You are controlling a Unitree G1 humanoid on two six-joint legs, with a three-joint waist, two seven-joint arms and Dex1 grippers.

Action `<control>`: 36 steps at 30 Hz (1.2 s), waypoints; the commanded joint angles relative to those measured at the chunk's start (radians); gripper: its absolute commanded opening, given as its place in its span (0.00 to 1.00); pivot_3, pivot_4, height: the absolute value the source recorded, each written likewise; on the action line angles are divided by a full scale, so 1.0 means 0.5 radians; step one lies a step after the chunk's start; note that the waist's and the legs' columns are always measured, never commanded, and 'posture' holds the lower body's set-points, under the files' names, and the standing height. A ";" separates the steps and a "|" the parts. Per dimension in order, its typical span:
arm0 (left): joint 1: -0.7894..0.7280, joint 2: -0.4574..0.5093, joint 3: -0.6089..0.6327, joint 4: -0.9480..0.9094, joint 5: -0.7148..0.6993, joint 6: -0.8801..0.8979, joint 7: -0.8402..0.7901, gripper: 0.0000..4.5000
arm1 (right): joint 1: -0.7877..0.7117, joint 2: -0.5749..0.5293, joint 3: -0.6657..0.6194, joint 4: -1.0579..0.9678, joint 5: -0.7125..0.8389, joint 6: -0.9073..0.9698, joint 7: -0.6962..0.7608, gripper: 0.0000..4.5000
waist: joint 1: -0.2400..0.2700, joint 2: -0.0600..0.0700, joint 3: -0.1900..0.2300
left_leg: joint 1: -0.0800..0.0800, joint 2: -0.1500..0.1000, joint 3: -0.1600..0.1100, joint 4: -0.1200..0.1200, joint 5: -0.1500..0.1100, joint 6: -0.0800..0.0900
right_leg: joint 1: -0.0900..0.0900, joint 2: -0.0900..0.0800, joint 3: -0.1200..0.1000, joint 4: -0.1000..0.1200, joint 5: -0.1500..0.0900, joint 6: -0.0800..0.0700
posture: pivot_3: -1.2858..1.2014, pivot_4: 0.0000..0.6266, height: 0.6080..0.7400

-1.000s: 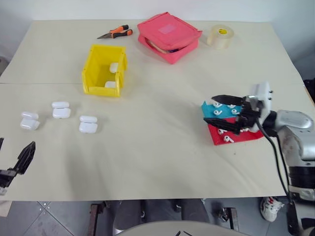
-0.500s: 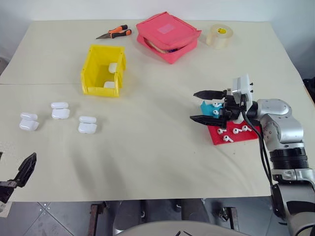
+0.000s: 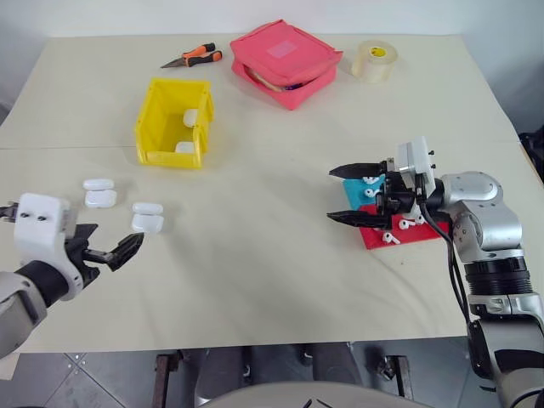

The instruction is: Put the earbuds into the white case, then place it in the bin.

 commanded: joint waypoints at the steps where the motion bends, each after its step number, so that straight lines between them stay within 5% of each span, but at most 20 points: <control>1: -0.135 0.168 -0.143 0.161 -0.303 0.107 0.309 1.00 | 0.014 -0.033 -0.041 -0.120 0.063 0.021 0.023 1.00 | 0.000 0.001 0.000 | 0.000 0.001 0.001 -0.001 0.000 -0.001 | 0.000 0.001 0.000 0.000 0.000 0.000 | 0.52 0.24 1.00; 12: -0.750 0.611 -0.838 0.624 -0.883 0.036 0.794 1.00 | 0.087 -0.055 -0.054 -0.180 0.061 0.035 -0.021 1.00 | 0.010 0.003 0.002 | 0.000 -0.001 0.001 -0.001 0.001 -0.004 | -0.001 0.004 0.001 0.000 -0.001 -0.001 | 0.52 0.24 1.00; 22: -1.447 0.493 -1.411 1.086 -0.875 0.241 0.891 1.00 | 0.110 -0.034 -0.042 -0.176 0.053 0.034 -0.060 1.00 | 0.011 0.003 0.002 | 0.000 0.001 0.004 -0.001 0.005 -0.019 | -0.001 0.026 0.005 -0.001 -0.001 -0.002 | 0.52 0.24 1.00; 32: -1.588 0.498 -1.626 1.287 -1.207 0.228 1.171 1.00 | 0.162 -0.041 -0.054 -0.207 0.061 0.030 -0.075 1.00 | 0.011 0.002 0.002 | 0.001 0.002 0.001 0.001 0.006 -0.019 | -0.001 0.025 0.008 0.002 -0.001 -0.002 | 0.52 0.24 1.00; 36: -1.590 0.447 -1.656 1.341 -1.139 0.243 1.158 1.00 | 0.174 -0.040 -0.047 -0.215 0.056 0.037 -0.088 1.00 | 0.011 0.002 0.003 | 0.001 0.002 0.001 0.001 0.006 -0.019 | -0.001 0.025 0.007 0.003 -0.001 -0.002 | 0.52 0.24 1.00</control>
